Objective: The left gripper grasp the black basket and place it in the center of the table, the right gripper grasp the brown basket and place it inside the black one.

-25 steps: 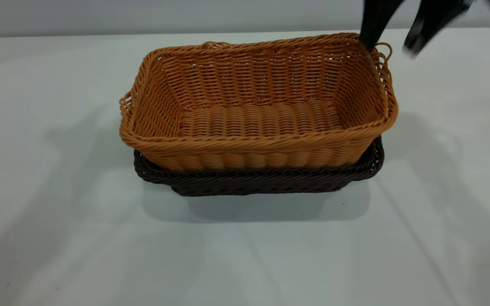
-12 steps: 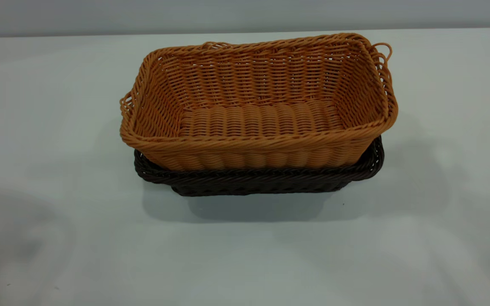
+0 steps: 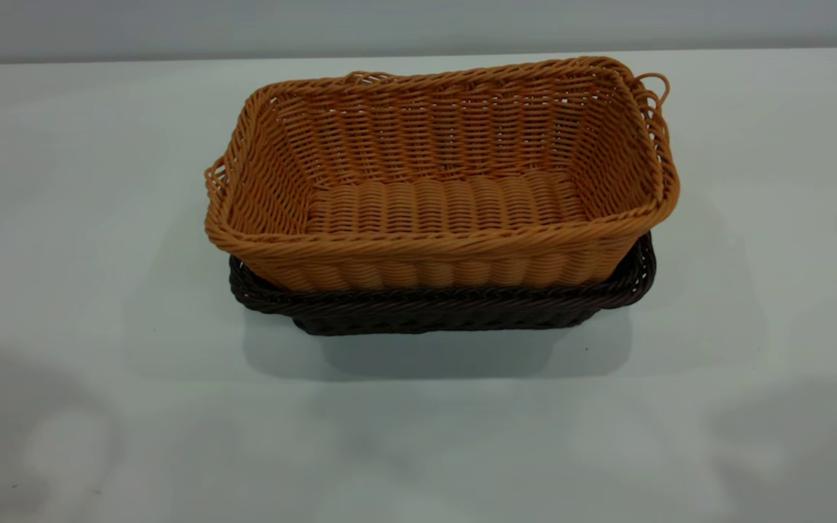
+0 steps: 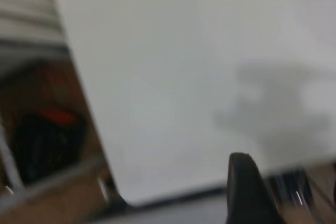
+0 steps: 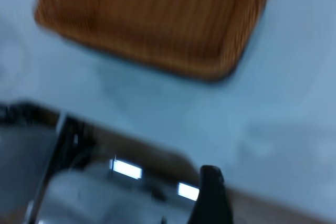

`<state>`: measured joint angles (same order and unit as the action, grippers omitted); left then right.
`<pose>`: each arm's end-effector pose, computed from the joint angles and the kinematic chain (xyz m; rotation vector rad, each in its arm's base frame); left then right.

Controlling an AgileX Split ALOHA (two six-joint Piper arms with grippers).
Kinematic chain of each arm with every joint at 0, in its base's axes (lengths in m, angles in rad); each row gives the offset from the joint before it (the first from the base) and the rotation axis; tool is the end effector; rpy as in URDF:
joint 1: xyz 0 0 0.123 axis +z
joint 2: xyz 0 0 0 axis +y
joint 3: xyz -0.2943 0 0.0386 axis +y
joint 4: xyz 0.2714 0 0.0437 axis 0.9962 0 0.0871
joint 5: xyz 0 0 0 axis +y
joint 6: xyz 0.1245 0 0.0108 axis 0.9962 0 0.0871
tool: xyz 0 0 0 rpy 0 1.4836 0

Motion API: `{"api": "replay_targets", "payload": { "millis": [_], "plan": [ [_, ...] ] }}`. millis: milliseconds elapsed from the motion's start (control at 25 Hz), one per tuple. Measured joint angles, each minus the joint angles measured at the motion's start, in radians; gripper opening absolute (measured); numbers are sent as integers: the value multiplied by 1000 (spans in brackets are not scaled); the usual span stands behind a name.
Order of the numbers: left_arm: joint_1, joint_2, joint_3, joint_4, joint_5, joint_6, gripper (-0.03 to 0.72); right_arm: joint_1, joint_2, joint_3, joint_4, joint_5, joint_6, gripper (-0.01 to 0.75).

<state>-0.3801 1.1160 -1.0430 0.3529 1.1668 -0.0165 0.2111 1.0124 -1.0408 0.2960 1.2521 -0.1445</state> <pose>0.2282 -0.0484 0.3210 0.5697 2.5831 0.3530 0.1871 0.0755 0.3362 -0.4345 2.6532 0.4278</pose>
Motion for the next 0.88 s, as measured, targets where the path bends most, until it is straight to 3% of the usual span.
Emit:
{"api": "replay_targets", "payload": {
  "millis": [240,360,640,880],
  "plan": [
    [0,1,265,-216,0,45,348,0,-109,397,-26,-58,23,501],
    [0,1,347,-288,0,68,348,0,-164,520,-79,-53,35,501],
    [0,-47,433,-353,-39,75,348,0,-270,559,-173,-144,60,501],
    [0,-160,494,-427,-42,75,348,0,-277,570,-156,-149,80,501]
  ]
}}
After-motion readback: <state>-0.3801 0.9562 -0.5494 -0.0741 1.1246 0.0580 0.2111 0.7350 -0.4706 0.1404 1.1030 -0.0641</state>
